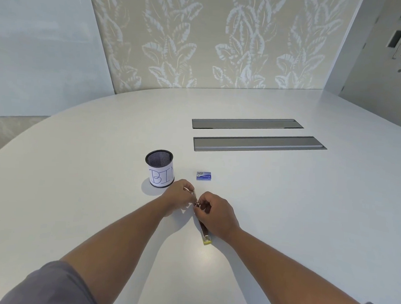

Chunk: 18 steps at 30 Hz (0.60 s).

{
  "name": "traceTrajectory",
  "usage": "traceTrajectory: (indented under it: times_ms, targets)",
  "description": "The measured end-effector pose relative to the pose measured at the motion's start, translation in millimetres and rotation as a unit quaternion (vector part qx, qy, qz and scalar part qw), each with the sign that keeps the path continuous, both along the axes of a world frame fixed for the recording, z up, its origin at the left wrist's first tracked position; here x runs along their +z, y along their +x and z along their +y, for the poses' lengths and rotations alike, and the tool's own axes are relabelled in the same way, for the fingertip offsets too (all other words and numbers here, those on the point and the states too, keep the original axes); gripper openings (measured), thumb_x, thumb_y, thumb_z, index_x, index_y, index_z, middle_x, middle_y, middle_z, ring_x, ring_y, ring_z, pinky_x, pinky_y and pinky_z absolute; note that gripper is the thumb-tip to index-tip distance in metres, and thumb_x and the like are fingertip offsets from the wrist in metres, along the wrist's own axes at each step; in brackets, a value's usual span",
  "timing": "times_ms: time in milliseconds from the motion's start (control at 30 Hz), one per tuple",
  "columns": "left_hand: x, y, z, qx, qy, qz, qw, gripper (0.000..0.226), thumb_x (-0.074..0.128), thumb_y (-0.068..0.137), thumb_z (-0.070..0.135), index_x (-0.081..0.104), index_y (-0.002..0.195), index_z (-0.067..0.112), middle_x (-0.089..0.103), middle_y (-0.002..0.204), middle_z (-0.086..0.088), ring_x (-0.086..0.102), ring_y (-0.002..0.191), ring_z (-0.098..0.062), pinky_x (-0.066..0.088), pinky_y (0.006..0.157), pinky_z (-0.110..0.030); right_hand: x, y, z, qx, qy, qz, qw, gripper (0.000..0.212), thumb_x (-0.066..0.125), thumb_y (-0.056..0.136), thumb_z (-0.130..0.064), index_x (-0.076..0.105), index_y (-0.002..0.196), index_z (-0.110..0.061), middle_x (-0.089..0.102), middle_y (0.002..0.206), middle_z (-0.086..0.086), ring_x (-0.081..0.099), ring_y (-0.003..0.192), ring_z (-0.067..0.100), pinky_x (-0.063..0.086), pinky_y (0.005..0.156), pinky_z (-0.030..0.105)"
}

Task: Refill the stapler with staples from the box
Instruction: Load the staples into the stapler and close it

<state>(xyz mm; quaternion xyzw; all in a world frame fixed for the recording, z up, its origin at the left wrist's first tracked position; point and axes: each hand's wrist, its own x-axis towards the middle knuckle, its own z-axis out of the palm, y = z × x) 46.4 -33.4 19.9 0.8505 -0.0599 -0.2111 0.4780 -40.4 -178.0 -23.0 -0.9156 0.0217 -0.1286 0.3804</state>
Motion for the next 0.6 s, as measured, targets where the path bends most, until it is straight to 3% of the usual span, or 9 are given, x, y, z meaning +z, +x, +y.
traceTrajectory:
  times_ms: [133,267,433,600]
  targets:
    - [-4.2,1.1,-0.9,0.026,-0.024,-0.012,0.999,0.016,0.065,0.083,0.003,0.066,0.096,0.012,0.063,0.076,-0.006,0.055,0.057,-0.016,0.046,0.051,-0.023,-0.5,0.1,0.7,-0.001,0.002,0.004,1.000,0.017,0.062,0.078,-0.047,0.055,0.085,-0.033,0.065,0.074,-0.014,0.060,0.070,0.006,0.052,0.064,0.028]
    - [-6.8,3.0,-2.3,0.056,-0.057,-0.009,0.997,0.010,0.064,0.085,-0.002,0.070,0.088,0.005,0.064,0.071,-0.008,0.055,0.057,-0.016,0.046,0.052,-0.023,0.6,-0.8,1.1,0.008,0.002,-0.001,1.000,0.016,0.062,0.079,-0.045,0.053,0.087,-0.035,0.063,0.082,-0.023,0.059,0.071,0.004,0.047,0.060,0.023]
    - [-5.2,6.1,-2.2,0.076,-0.082,0.016,0.994,0.011,0.065,0.085,-0.007,0.073,0.092,-0.005,0.064,0.067,-0.011,0.057,0.060,-0.019,0.050,0.057,-0.024,2.2,-3.2,1.8,0.027,-0.007,-0.015,0.999,0.019,0.059,0.087,-0.038,0.048,0.101,-0.043,0.060,0.091,-0.021,0.059,0.077,0.005,0.051,0.066,0.028]
    - [-5.1,7.5,-1.9,0.078,-0.090,0.027,0.993,0.012,0.064,0.085,-0.008,0.072,0.093,-0.008,0.063,0.070,-0.015,0.055,0.060,-0.022,0.049,0.059,-0.027,1.1,-2.5,2.5,0.037,-0.038,-0.033,0.998,0.019,0.054,0.093,-0.037,0.059,0.110,-0.038,0.061,0.098,-0.016,0.059,0.080,0.008,0.052,0.074,0.033]
